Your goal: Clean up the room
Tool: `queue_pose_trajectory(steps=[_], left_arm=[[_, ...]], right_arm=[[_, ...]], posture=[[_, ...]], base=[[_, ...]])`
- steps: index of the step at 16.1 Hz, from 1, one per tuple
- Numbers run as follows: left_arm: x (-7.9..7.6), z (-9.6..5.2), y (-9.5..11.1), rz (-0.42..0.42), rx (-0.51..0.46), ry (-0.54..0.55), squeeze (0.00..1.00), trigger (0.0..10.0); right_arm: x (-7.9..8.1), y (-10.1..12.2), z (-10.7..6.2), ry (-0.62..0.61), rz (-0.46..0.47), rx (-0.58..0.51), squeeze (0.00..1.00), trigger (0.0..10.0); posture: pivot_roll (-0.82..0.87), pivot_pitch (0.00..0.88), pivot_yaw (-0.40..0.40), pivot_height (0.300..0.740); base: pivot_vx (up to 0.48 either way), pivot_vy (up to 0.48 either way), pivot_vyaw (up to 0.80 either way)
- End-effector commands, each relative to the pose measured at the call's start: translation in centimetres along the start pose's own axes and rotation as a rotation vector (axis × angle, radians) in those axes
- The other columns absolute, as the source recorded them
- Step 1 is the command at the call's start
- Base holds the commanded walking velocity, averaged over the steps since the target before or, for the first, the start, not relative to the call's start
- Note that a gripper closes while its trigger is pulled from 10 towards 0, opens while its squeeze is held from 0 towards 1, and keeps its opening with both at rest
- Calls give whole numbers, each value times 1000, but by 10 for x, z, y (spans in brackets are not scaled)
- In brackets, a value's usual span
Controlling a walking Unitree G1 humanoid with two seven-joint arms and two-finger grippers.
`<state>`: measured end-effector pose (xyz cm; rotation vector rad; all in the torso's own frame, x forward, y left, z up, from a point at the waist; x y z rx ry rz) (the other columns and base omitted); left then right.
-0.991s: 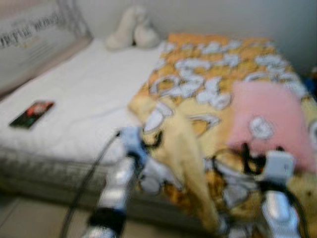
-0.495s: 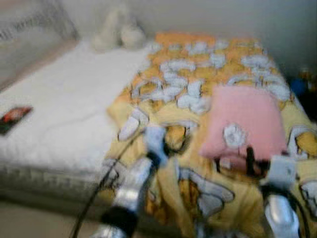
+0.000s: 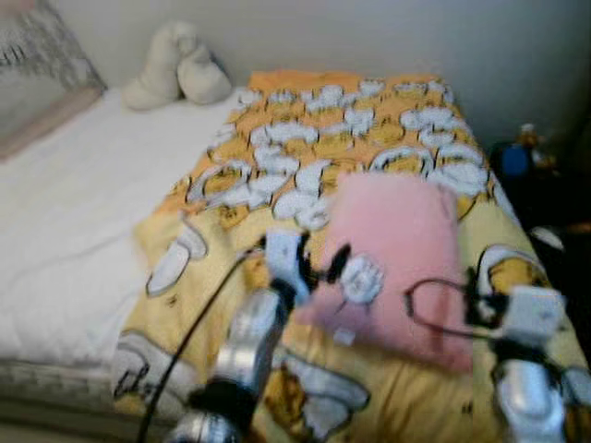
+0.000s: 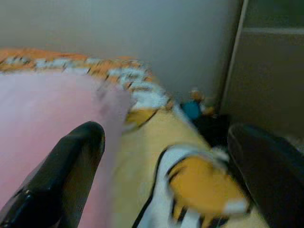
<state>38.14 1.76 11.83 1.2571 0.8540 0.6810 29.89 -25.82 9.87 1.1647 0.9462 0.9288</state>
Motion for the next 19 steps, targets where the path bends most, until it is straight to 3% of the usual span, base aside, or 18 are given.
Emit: queue_pose_trajectory(steps=[1, 3, 5, 6, 7, 9, 13, 16, 19], left_arm=[[31, -3, 8, 4, -6, 101, 0, 10000], [41, 9, 8, -15, 42, 137, 0, 10000], [39, 16, 5, -59, 79, 121, 0, 10000], [36, 20, 1, -76, 111, 108, 0, 10000], [27, 27, -3, -128, 168, 51, 0, 10000], [23, 31, -2, -160, 194, 13, 0, 10000], [17, 32, -12, -181, 230, 18, 0, 10000], [8, 38, -14, -213, 235, 38, 0, 10000], [-25, 47, -14, -317, 232, -37, 0, 10000]], right_arm=[[6, 18, 4, 6, 12, -56, 0, 10000], [-12, 23, 16, -22, 7, -49, 0, 10000], [-25, 12, 23, -54, 71, 15, 0, 10000], [-31, 4, 30, -60, 115, 55, 0, 10000], [-44, -4, 41, -87, 218, 111, 0, 10000], [-48, -6, 41, -79, 316, 138, 0, 10000], [-36, -17, 35, -40, 413, 188, 0, 10000], [-15, -11, 37, 40, 471, 174, 0, 10000], [19, 4, 38, 132, 524, 153, 0, 10000]], posture=[[-54, 0, 100, 736], [-62, 0, 95, 736], [-64, 0, 96, 736], [-61, 13, 95, 736], [-66, 54, 99, 736], [-62, 93, 98, 736], [-65, 180, 105, 736], [-74, 246, 106, 736], [-74, 257, 108, 736]], base=[[0, 0, 0], [0, 0, 0], [0, 0, 0], [0, 0, 0], [0, 0, 0], [0, 0, 0], [0, 0, 0], [0, 0, 0], [0, 0, 0]])
Point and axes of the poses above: a point about 5 cm out from each wrist's last joint towards the gripper, its own z axis pointing out of the wrist towards the gripper, its own y axis along the axis of the wrist's last joint, x = y × z, the point moved 6 cm from there along z, pointing out of the wrist towards the gripper, and after that the axes turned 1 degree about z, right-handed, at the moved point
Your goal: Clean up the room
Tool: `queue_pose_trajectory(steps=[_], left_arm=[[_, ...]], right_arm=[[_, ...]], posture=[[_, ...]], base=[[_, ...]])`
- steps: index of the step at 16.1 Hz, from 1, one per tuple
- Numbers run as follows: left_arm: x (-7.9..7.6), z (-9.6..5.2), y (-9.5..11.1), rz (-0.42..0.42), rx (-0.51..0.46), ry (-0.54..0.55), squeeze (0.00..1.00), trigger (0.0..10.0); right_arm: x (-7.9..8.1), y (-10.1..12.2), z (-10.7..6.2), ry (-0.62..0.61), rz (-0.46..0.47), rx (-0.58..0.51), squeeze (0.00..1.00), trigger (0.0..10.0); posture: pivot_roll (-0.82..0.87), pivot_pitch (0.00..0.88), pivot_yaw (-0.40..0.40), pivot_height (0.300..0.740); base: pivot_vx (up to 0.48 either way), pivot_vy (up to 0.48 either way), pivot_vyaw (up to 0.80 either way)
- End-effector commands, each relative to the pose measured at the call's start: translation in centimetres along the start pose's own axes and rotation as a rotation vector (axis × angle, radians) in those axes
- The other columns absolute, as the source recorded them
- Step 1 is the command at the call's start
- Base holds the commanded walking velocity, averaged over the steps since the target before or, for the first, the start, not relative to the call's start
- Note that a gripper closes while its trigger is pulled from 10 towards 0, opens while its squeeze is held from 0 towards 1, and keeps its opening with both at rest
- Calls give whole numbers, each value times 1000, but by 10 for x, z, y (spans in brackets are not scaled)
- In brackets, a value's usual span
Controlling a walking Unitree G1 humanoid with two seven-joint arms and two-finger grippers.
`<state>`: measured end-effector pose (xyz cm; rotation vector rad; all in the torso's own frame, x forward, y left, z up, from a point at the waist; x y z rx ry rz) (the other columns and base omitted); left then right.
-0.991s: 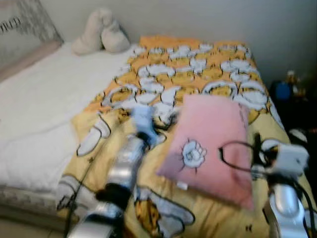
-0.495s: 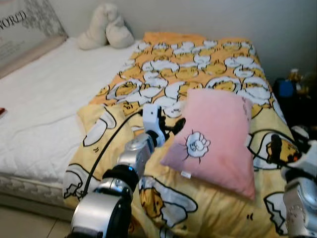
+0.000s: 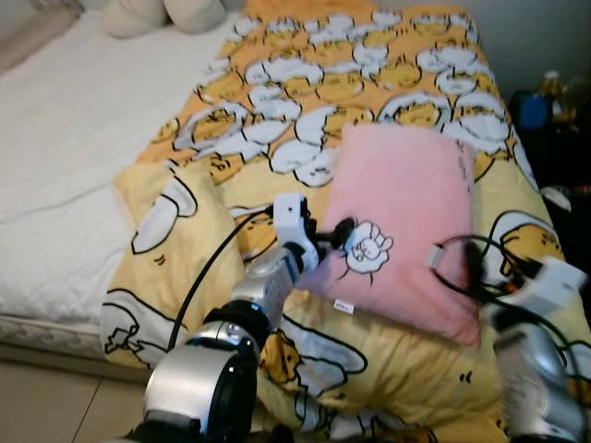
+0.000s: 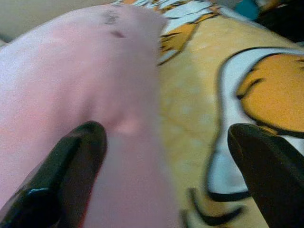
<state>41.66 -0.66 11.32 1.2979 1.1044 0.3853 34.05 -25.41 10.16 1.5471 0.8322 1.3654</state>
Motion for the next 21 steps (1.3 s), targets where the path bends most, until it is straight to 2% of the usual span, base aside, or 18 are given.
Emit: queue_pose_trajectory(steps=[1, 2, 3, 4, 7, 12, 14, 18, 20, 21], left_arm=[[-36, 10, -14, -37, 43, -86, 0, 10000], [-49, 12, -21, -10, 74, -119, 0, 10000], [-56, 12, -28, 16, 100, -137, 0, 10000], [-56, 12, -32, 35, 110, -135, 0, 0], [-53, 10, -38, 12, 132, -130, 0, 0], [-47, 8, -39, -17, 150, -128, 0, 0], [-45, 7, -42, -7, 168, -128, 0, 0], [-40, 7, -37, 32, 135, -100, 0, 0], [-38, 6, -36, 33, 118, -97, 0, 0], [-38, 5, -38, 34, 119, -101, 0, 0]], right_arm=[[7, -1, -1, 30, 19, 2, 0, 10000], [11, -6, 0, 37, 47, 17, 0, 10000], [15, -12, 0, 48, 51, 38, 0, 10000], [17, -17, 0, 56, 44, 57, 0, 0], [14, -41, -9, 41, 84, 158, 0, 0], [31, -59, -11, 95, 159, 259, 0, 0], [26, -67, -9, 80, 152, 300, 0, 0], [19, -64, -2, 70, 132, 298, 0, 0], [10, -73, -3, 30, 147, 330, 0, 0], [0, -84, -4, -24, 169, 368, 0, 0]], posture=[[-78, 255, 107, 736], [-85, 253, 106, 736], [-85, 252, 106, 736], [-89, 251, 106, 736], [-91, 252, 104, 736], [-95, 238, 97, 736], [-99, 244, 96, 736], [-95, 235, 87, 736], [-103, 225, 68, 736], [-121, 204, 40, 736]], base=[[0, 0, 0], [0, 0, 0], [0, 0, 0], [0, 0, 0], [0, 0, 0], [0, 0, 0], [0, 0, 0], [0, 0, 0], [0, 0, 0], [0, 0, 0]])
Point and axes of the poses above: a point about 5 cm out from each wrist's last joint towards the gripper, its own z axis pointing out of the wrist towards the gripper, its own y axis along the axis of the wrist's last joint, x = y × z, the point moved 6 cm from there along z, pointing out of the wrist towards the gripper, and after that the axes turned 1 degree about z, right-handed, at the moved point
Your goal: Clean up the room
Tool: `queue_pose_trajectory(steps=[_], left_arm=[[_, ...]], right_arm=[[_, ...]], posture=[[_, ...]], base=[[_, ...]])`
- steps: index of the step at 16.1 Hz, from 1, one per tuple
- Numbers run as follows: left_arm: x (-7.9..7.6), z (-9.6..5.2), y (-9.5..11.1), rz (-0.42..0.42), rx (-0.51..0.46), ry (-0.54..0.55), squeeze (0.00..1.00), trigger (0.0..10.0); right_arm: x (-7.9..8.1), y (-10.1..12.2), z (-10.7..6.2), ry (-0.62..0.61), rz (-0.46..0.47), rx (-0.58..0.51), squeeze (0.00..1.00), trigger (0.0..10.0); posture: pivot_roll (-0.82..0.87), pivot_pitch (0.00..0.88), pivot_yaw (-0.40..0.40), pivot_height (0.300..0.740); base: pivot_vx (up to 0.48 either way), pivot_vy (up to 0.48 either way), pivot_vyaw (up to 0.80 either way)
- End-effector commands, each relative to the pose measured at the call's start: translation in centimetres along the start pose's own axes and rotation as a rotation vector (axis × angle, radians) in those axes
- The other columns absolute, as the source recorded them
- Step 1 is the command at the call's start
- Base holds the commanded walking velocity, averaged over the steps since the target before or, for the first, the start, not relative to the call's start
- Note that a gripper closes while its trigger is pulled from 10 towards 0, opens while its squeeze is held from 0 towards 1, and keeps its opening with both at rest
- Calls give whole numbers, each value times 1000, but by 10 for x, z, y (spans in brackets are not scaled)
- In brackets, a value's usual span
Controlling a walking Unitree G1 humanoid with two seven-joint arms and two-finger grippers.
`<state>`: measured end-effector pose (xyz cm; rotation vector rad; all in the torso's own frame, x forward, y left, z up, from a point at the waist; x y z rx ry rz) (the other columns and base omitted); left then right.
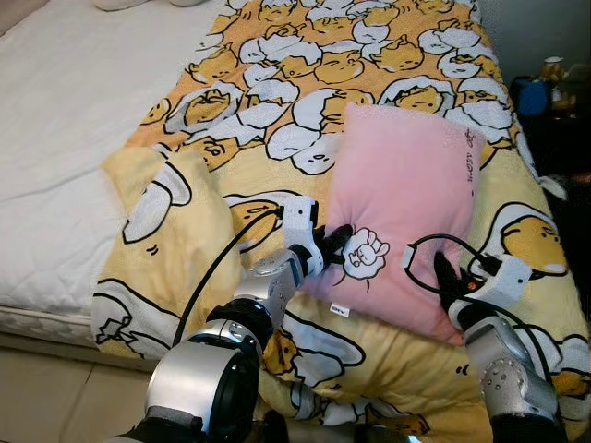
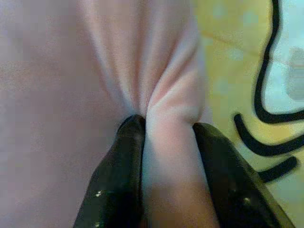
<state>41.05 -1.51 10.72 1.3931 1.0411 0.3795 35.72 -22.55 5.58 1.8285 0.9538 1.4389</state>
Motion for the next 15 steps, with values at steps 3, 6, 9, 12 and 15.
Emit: queue_pose_trajectory(steps=[3, 6, 9, 12, 15], left_arm=[[-22, 4, -26, -3, 56, -37, 0, 0], [-14, 2, -6, 36, 1, -49, 0, 0], [-13, 2, 50, 126, -148, -107, 0, 0], [-11, -14, 130, 258, -349, -154, 0, 0], [1, -29, 150, 352, -391, -125, 0, 1608]], right_arm=[[-24, -31, 2, -123, -6, 101, 0, 0], [1, -12, 19, -55, -38, 48, 0, 0], [46, 46, 31, 63, -80, -132, 0, 0], [72, 96, 23, 133, -100, -299, 0, 0], [74, 101, 11, 124, -147, -345, 0, 0]], posture=[[-107, 130, 38, 736], [-53, 46, 55, 736], [-17, 0, 82, 736], [2, 0, 93, 736], [13, 0, 96, 736]], base=[[0, 0, 0], [0, 0, 0], [0, 0, 0], [0, 0, 0], [0, 0, 0]])
Point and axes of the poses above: a point about 5 cm out from each wrist's last joint towards the gripper, its own z axis pointing out of the wrist towards the gripper, its own y axis along the axis of the wrist's last joint, x = y × z, the point moved 6 cm from there along z, pointing out of the wrist towards the gripper, and after that the axes turned 1 degree about z, right-handed, at the moved point
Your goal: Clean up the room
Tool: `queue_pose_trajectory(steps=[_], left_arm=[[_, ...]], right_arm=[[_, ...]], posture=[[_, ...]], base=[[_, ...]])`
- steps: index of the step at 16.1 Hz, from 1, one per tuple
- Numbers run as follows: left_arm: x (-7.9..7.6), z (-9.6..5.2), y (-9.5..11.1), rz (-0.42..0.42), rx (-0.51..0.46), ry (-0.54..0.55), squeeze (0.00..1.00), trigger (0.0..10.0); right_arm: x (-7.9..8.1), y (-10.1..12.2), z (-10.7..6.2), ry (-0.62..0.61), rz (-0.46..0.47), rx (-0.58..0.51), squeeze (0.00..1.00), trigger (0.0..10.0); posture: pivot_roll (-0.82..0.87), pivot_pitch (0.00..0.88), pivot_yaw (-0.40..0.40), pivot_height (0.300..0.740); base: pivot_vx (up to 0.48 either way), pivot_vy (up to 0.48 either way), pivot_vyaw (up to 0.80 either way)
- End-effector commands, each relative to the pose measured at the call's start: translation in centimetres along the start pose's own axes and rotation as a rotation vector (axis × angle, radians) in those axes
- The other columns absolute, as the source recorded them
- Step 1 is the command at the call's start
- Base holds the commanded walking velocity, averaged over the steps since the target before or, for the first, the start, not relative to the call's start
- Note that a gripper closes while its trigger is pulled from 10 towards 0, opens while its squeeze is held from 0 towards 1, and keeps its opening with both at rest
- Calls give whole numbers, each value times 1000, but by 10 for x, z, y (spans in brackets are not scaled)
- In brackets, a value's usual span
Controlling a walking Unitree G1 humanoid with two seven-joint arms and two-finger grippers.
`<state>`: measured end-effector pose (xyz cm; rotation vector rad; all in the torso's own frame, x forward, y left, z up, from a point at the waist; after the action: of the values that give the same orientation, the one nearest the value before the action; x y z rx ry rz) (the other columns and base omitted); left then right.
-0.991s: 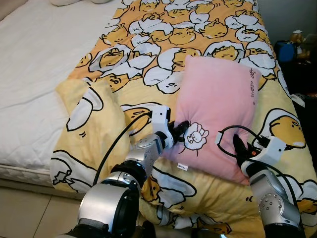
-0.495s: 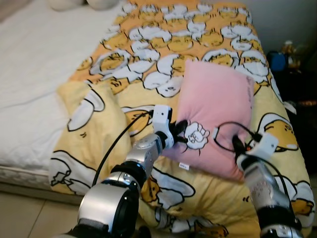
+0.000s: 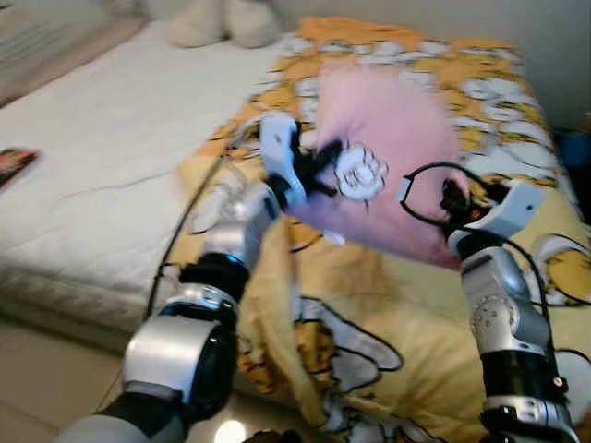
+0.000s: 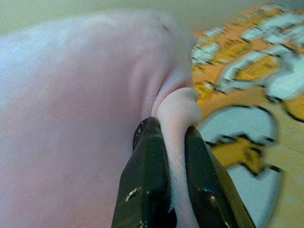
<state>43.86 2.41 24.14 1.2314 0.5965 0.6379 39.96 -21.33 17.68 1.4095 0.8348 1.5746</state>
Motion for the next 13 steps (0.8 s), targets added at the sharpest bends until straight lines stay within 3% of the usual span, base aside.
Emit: queue_pose_trajectory(steps=[1, 2, 3, 5, 7, 13], left_arm=[[12, -6, 7, 79, -19, 47, 0, 10000], [17, -9, 2, 83, -4, 74, 0, 10000], [23, -13, -9, 49, 23, 105, 0, 10000], [27, -19, -19, 60, 45, 137, 0, 10000], [27, -22, -23, 40, 35, 142, 0, 10000], [18, -18, -26, 13, 12, 130, 0, 10000]], right_arm=[[-6, 0, -6, -40, -41, -6, 0, 0], [-6, -8, -8, -47, -56, 9, 0, 0], [-2, -20, -13, -56, -113, 36, 0, 10000], [9, -27, -19, -30, -224, 21, 0, 10000], [6, -25, -18, -50, -262, -11, 0, 10000], [-3, -15, -16, -96, -262, -53, 0, 10000]], posture=[[13, 0, 96, 736], [20, 0, 94, 736], [19, 0, 95, 736], [10, 0, 105, 736], [3, 0, 113, 736], [-3, 0, 112, 736]], base=[[0, 0, 0], [0, 0, 0], [0, 0, 0], [0, 480, 0], [0, 480, 0], [0, 480, 0]])
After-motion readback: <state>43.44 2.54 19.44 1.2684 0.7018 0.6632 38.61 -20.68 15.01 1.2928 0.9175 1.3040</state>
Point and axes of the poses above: a point about 5 cm out from each wrist's last joint towards the gripper, its own z axis pointing out of the wrist towards the gripper, its own y axis along the axis of the wrist's last joint, x = y × z, the point moved 6 cm from there along z, pointing out of the wrist towards the gripper, and after that the axes turned 1 degree about z, right-handed, at the moved point
